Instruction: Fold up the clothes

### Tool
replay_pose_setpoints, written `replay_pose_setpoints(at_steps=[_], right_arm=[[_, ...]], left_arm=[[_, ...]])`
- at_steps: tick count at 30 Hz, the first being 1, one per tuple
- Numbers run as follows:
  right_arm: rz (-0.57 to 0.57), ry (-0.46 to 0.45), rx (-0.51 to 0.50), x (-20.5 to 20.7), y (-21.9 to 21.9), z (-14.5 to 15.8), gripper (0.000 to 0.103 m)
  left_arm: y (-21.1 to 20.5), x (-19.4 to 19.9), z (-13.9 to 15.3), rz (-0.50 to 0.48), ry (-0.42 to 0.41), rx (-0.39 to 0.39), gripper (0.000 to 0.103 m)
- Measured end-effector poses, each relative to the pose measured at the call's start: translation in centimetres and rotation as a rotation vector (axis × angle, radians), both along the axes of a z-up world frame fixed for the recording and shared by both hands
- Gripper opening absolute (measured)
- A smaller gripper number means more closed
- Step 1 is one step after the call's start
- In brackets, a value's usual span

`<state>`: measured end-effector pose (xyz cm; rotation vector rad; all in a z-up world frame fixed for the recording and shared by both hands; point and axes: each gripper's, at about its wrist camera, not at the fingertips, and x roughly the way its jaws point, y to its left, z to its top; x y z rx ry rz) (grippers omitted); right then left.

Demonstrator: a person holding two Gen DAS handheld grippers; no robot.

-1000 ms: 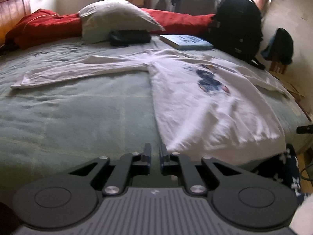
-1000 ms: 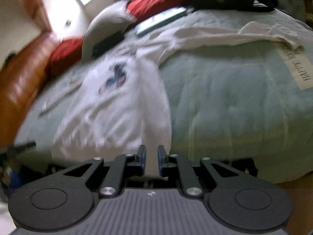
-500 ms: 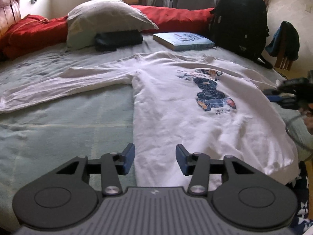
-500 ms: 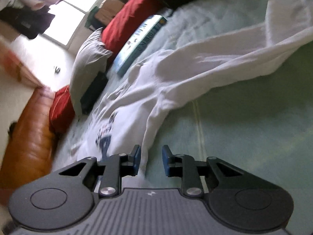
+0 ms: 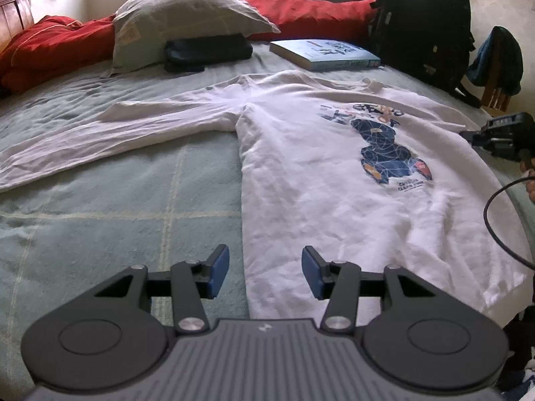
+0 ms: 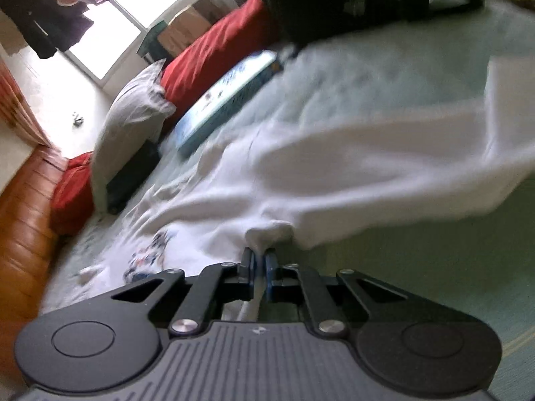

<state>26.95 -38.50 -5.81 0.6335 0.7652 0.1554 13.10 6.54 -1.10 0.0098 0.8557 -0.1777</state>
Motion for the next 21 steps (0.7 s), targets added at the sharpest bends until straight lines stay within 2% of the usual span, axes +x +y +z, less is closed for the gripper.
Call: replay_pose_setpoints(at_steps=[5,9,10,14,18,21], right_arm=[[-0.017,-0.001,-0.122,0.4,-1.3,1.5,0.009],[0.017,0.038,-0.170,0.7,-0.8,1.4,0.013],[0.019,0.026,-0.181,0.1,-0.5,1.8,0.016],[0.043,-0.016,-0.225,-2.7,0.7,3.5,0.017],[0.123,-0.058,-0.268,-6.6,2.7,5.2,0.027],[0.179,-0.085,-0.306,-9.6,4.8,6.0,0.029]], left_arm=[[0.3,-0.2,0.0,-0.004,0.001,-0.015,0.050],[0.5,-0.5,0.2,-0.005,0.000,-0.017,0.050],[0.6,-0.5,0.4,-0.006,-0.001,-0.017,0.050],[1.4,-0.4,1.1,-0.009,-0.008,-0.021,0.050],[2.3,1.2,1.5,-0.014,-0.007,-0.059,0.050],[3.2,3.5,1.2,0.006,0.008,-0.135,0.049]])
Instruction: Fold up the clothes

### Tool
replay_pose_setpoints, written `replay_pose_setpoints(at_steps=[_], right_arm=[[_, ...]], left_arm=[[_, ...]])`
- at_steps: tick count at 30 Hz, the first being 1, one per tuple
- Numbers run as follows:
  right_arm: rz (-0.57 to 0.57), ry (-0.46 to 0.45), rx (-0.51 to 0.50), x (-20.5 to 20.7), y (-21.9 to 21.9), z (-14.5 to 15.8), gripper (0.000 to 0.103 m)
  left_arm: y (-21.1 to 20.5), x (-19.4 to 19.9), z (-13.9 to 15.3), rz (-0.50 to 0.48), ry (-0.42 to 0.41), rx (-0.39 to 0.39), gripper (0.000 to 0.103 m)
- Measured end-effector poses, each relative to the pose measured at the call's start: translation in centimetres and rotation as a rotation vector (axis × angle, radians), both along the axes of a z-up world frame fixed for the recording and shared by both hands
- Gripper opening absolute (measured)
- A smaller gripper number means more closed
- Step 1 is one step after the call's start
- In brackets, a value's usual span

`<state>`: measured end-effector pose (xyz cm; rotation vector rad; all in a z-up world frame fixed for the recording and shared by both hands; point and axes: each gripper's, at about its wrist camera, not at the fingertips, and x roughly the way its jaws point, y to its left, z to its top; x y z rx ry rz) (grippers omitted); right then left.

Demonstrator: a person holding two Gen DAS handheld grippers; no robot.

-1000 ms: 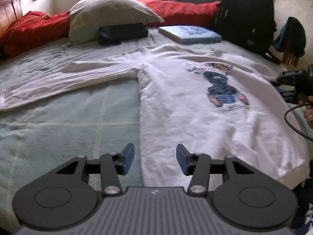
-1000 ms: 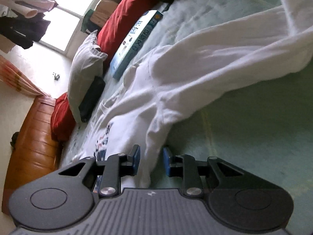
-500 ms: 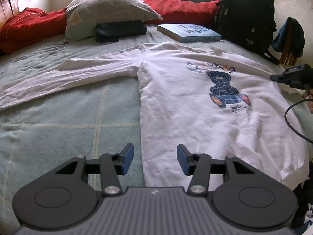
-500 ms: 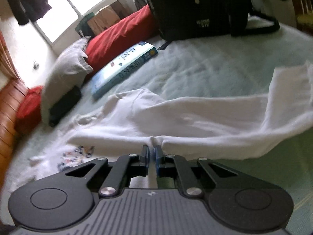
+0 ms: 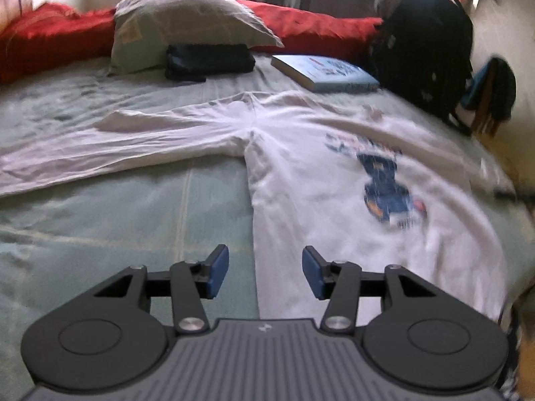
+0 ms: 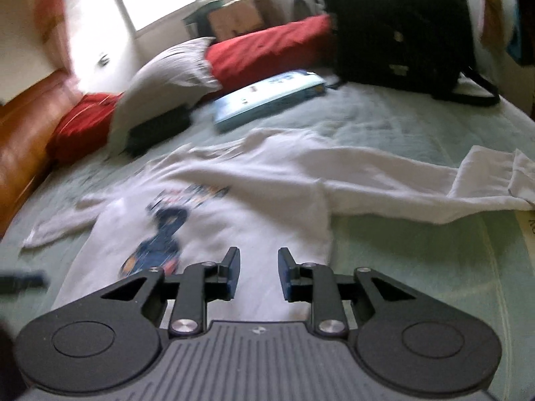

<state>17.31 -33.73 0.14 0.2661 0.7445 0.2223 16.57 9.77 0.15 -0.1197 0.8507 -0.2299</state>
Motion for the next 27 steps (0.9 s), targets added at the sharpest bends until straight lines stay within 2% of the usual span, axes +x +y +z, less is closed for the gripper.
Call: replay_pose_setpoints(at_steps=[7,10,12,13,16,19,21,23,27], right_arm=[[0.109,-0.010,-0.032,-2.9,4.7,-0.7,0.034],[0.140,-0.004,-0.010,-2.7,6.2,-1.4,0.035],[0.162,-0.008,0.023,-2.4,6.8,-1.8,0.037],[0.170,-0.011,0.041,-2.3,6.9,-1.9,0.038],[0.178,-0.017,0.076,-1.8,7.0,-2.0,0.040],[0.172,-0.017,0.071,-1.4,7.0,-2.1,0.042],[0.165,-0.015,0.073,-1.0,7.0,-2.2,0.043],[0.156,-0.009,0.079,-0.9,6.9,-2.4,0.043],[0.149,0.004,0.084,-0.9,6.6,-2.8,0.043]], left_arm=[[2.3,7.0,-2.3,0.101,0.054,-0.209,0.044],[3.9,9.7,-4.4,0.181,0.110,-0.353,0.043],[5.1,11.0,-6.2,0.247,0.157,-0.483,0.043],[5.7,11.5,-6.9,0.266,0.156,-0.546,0.043],[6.9,12.7,-8.4,0.320,0.139,-0.647,0.042],[7.3,14.0,-9.1,0.356,0.121,-0.672,0.034],[7.1,15.0,-9.1,0.371,0.112,-0.637,0.014],[6.7,15.6,-8.8,0.391,0.103,-0.578,0.005],[6.4,16.4,-6.6,0.380,0.018,-0.473,0.004]])
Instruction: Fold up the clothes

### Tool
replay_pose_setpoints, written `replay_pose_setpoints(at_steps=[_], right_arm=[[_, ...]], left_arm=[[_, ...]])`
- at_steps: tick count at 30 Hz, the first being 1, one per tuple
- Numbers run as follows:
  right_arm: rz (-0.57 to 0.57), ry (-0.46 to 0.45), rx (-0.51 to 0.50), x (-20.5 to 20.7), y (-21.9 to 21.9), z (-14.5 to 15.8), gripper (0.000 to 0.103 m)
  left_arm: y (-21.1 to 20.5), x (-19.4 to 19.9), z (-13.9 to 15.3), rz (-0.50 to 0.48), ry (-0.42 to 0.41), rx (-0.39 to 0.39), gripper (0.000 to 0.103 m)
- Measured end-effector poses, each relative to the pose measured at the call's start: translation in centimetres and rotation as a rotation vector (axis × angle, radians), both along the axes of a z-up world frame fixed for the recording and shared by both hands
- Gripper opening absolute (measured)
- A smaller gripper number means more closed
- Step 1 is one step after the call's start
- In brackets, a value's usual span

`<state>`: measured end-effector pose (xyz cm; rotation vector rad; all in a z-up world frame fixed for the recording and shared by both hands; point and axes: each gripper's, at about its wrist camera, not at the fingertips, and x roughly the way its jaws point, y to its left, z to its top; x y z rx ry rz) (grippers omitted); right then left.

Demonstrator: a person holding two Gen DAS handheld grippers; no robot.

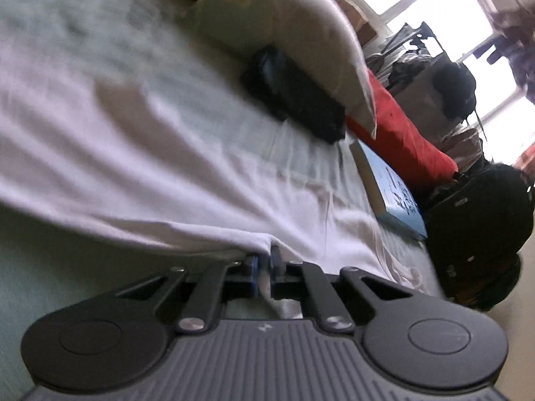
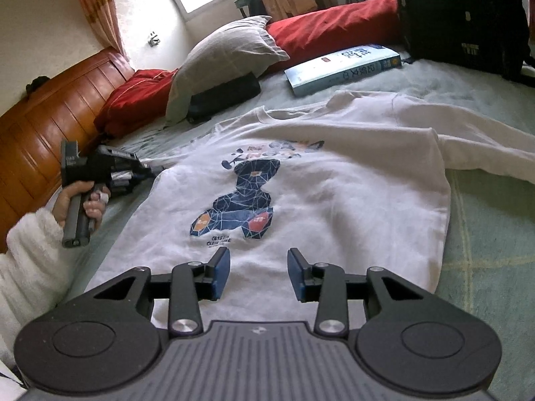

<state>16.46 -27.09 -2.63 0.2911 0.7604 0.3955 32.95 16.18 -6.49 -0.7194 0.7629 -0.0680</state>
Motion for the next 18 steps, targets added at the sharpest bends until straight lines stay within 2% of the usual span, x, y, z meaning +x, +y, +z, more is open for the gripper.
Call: replay_pose_setpoints(at_steps=[3,6,9,13,18], right_arm=[[-0.005,-0.003,-0.012,-0.2,-0.1,0.1,0.043],[-0.014,-0.005,-0.010,-0.3,-0.2,0.3,0.043],[-0.014,-0.018,-0.022,-1.0,0.0,0.6,0.043],[-0.016,-0.039,-0.023,-2.2,-0.4,1.4,0.044],[-0.033,-0.072,-0.001,-4.2,-1.2,2.3,0.046]], left_arm=[[-0.2,1.2,1.5,-0.014,-0.009,0.077,0.004],[-0.6,1.7,1.7,-0.049,0.035,0.139,0.006],[-1.0,0.6,1.4,-0.087,0.062,0.161,0.007],[-1.6,-3.3,2.0,-0.143,0.064,0.221,0.008],[-2.3,-10.7,2.6,-0.218,0.057,0.190,0.008]])
